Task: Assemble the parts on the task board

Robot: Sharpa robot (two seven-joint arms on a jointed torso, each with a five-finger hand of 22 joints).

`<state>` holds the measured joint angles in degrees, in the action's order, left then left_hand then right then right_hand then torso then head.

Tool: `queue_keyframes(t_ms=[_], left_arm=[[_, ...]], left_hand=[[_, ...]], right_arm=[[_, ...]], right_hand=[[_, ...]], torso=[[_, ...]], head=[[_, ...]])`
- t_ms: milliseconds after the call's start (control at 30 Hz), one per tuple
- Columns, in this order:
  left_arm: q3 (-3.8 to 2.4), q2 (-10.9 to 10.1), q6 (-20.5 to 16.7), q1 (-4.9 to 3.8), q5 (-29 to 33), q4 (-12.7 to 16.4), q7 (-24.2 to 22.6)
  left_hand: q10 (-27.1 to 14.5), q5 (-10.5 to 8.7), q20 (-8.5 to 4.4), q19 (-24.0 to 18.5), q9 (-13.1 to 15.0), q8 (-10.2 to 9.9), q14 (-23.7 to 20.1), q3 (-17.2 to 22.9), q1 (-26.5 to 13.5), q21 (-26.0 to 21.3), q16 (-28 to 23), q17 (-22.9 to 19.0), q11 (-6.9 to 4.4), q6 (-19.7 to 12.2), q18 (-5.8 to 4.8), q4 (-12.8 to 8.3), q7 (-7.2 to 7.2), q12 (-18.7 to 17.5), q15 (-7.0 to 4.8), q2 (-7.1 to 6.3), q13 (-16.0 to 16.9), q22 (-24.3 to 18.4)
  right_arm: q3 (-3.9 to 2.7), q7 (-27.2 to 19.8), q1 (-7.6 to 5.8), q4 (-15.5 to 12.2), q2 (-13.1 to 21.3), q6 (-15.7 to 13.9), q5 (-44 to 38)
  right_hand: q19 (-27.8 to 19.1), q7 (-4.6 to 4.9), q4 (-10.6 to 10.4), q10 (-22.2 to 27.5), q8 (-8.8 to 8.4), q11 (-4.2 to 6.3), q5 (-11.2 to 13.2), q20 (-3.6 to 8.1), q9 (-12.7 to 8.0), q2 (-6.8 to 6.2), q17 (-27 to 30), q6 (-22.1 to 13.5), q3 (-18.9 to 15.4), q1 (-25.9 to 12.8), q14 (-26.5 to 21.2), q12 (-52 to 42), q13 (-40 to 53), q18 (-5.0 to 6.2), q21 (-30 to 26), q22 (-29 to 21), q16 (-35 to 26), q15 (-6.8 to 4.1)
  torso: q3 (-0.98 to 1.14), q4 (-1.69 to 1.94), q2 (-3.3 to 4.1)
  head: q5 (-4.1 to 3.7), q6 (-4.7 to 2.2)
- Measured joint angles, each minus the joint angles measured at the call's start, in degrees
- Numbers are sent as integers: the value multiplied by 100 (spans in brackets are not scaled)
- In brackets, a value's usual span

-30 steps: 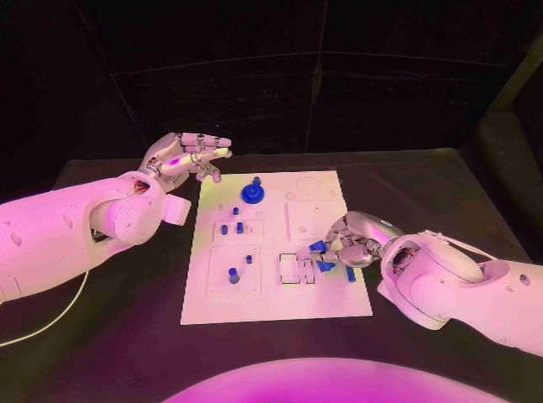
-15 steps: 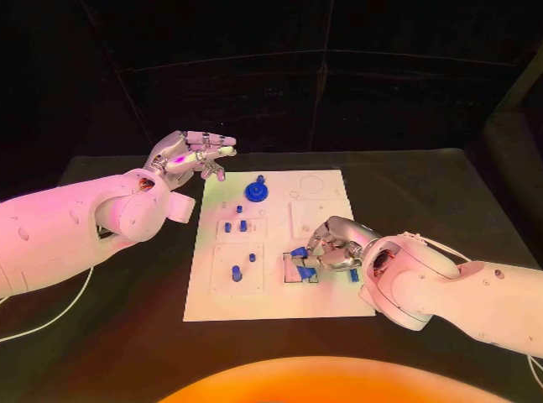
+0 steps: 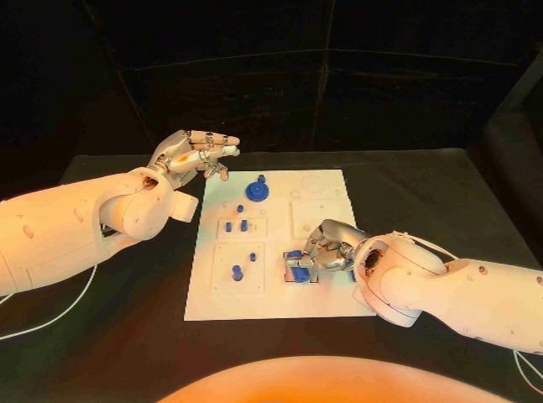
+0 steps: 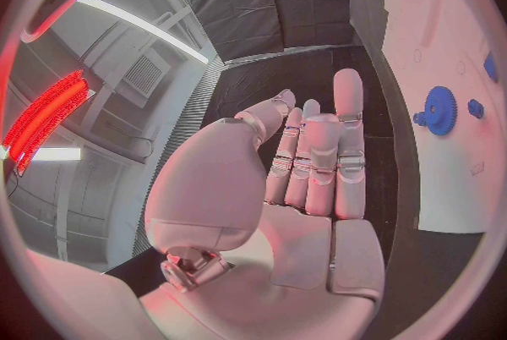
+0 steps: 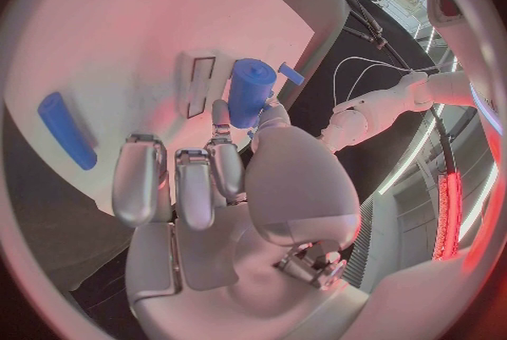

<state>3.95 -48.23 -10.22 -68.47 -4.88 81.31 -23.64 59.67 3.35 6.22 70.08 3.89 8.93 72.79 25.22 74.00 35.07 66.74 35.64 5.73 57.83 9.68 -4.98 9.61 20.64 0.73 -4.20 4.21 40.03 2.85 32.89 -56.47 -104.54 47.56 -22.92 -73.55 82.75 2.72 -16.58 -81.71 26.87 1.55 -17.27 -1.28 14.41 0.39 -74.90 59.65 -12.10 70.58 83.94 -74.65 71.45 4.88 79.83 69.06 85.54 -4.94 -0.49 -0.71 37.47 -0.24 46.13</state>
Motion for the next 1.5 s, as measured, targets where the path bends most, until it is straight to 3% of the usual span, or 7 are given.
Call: queue_keyframes(t_ms=[167, 367, 567, 767, 1133, 1267, 1500], left_arm=[[0, -3, 5, 0, 0, -1, 8], [1, -7, 13, 0, 0, 3, 17], [1, -15, 20, 0, 0, 6, 24], [1, -20, 26, 0, 0, 8, 30], [1, -26, 32, 0, 0, 9, 37], [1, -25, 33, 0, 0, 8, 39], [2, -49, 34, 0, 0, 19, 42]], left_hand=[[0, 0, 0, 0, 0, 0, 0, 0, 0, 0, 0, 0, 0, 0, -1, 0, 0, 0, 0, 0, 0, 0], [0, 0, 0, 0, 0, 0, 0, 0, 0, 0, 0, 0, 0, 0, 0, 0, 0, 0, 0, 0, 0, 0], [0, 0, 0, 0, 0, 0, 0, 0, -22, -23, 0, -13, 0, 0, 0, 0, 0, 10, 0, 22, 0, -8], [0, 0, 0, 0, 0, 0, 0, 0, -22, -23, 0, -26, 0, 0, 0, 0, 0, 22, 0, 22, 0, -8], [0, 0, 0, 0, 0, 0, -21, 0, -22, -23, -21, -35, 0, 0, 0, 0, 0, 22, 21, 22, 0, -7], [0, 0, 0, 0, 0, 0, -21, 0, -22, -23, -21, -35, 0, 0, -1, 0, 0, 22, 21, 22, 0, -7], [0, 0, 0, 0, 0, 0, -21, 0, -22, -23, -21, -34, 0, 0, -1, 0, 0, 22, 21, 22, 0, -13]], right_arm=[[0, 66, 0, 54, -66, -31, -83], [0, 119, -1, 68, -101, -74, -235], [-1, 179, -1, 65, -93, -76, -382], [-1, 205, -1, 9, -19, -79, -509], [-1, 76, -1, -124, 110, -69, -606], [-1, -43, -1, -207, 284, -101, -610], [-6, -473, -7, -477, 892, -230, -426]], right_hand=[[5, -41, -20, 16, 42, 14, 634, 10, 109, -146, 0, 43, -174, -323, -11, 158, -120, 0, 0, -35, 0, -11], [-28, -14, -43, 130, 43, -3, 1245, 39, 233, -715, 0, -41, 32, -891, -11, 367, -280, 0, -70, -143, -68, -11], [-97, 17, -58, 293, 43, -23, 1395, 26, 284, -951, -5, -114, 77, -1079, -11, 655, -563, 0, -147, -291, -118, -11], [-97, 26, -46, 302, 43, -32, 1395, 26, 308, -963, -4, -123, 155, -1062, -11, 661, -595, 0, -147, -299, -118, -10], [-97, 7, 84, 302, 127, -32, 1024, 27, 455, -606, -3, -142, 394, -138, -10, 660, -522, 0, -147, -244, -118, -10], [-97, 28, 149, 302, 133, -32, 719, 26, 482, -471, -3, -249, 388, 67, -10, 660, -504, 0, -147, -234, -118, -10], [-93, 178, 315, 290, -349, -126, 247, -58, 234, -240, -3, -565, 348, 401, 0, 660, -461, 0, -147, -205, -118, 66]], torso=[[-2, 1, -2], [-2, 1, -3], [-2, 1, -3], [1, -2, -3], [4, -6, -3], [4, -6, -5], [-1, -18, -12]], head=[[9, -10], [21, -18], [32, -13], [38, -15], [33, -28], [22, -38], [-10, -64]])
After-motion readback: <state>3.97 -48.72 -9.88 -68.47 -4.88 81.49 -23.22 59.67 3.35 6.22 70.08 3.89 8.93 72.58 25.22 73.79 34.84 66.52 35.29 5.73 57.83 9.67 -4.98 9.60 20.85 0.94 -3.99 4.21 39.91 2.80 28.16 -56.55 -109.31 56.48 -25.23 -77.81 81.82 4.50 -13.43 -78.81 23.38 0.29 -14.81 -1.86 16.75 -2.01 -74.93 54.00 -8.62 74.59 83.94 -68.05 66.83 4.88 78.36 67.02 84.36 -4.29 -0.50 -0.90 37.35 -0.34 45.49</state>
